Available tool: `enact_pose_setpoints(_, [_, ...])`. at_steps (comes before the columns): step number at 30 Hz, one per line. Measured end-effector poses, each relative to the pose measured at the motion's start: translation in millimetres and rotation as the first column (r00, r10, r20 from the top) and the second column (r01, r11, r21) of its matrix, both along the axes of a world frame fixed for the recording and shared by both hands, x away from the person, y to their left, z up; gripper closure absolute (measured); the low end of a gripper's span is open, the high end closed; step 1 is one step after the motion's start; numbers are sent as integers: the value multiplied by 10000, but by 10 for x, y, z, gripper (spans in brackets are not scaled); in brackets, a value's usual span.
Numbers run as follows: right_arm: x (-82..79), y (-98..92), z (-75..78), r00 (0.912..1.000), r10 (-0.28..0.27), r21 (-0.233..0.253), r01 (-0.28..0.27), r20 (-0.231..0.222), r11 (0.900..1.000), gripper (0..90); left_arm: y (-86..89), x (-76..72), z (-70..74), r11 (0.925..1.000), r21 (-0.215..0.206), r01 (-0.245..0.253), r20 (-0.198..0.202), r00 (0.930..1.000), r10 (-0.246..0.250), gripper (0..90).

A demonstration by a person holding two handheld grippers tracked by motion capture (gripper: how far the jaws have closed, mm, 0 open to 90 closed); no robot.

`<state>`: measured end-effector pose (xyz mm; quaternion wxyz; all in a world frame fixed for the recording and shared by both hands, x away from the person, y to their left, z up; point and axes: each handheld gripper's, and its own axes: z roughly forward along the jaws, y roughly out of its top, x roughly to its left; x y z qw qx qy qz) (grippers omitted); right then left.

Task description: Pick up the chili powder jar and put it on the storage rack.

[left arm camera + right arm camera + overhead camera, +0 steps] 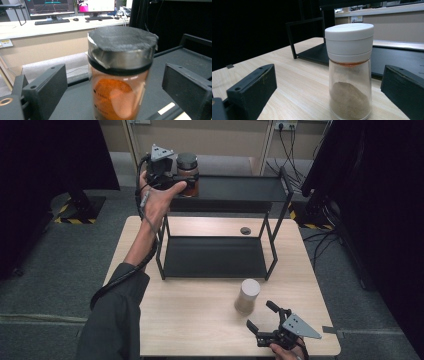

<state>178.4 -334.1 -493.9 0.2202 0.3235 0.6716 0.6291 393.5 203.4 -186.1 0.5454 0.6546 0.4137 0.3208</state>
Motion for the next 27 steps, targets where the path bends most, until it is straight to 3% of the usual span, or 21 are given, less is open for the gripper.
enact_pose_setpoints(10, [-5, 6, 2, 10000, -27, -12, 27, -2, 10000, 6, 159, -150, -83, 9972, -401, 632, 305, 9976, -620, 15])
enact_pose_setpoints(27, [-8, 10, 1, 10000, -47, -36, 47, 28, 10000, 6, 276, -363, -358, 9910, -392, 1283, 688, 9897, -1254, 14])
